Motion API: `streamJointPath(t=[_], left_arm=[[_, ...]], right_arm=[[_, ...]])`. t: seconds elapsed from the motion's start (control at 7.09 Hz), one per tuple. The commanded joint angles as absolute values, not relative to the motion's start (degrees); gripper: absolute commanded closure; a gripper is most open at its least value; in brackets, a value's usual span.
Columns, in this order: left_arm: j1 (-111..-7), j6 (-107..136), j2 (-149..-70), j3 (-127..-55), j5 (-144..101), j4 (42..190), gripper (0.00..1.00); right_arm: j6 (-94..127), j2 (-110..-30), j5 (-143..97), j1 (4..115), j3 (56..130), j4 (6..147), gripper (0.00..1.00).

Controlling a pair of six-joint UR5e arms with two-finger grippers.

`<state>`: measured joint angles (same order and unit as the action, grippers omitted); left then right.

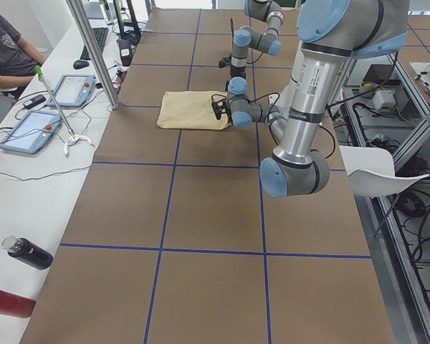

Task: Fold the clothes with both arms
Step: 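Move the right gripper to the shirt's other near corner and grasp both corners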

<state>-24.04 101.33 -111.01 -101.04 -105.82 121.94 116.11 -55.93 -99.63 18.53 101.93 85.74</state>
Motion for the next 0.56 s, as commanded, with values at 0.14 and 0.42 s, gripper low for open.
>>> streamJointPath(t=[0.14, 0.42], left_arm=[[-24.3, 101.3, -111.0, -101.2, -105.8, 121.9, 1.0], [-24.3, 101.3, -111.0, -101.3, -105.8, 121.9, 1.0]], right_arm=[[118.8, -54.9, -98.9, 17.9, 97.9, 85.7, 0.0], [118.7, -53.2, -99.0, 17.8, 94.8, 85.6, 0.0]])
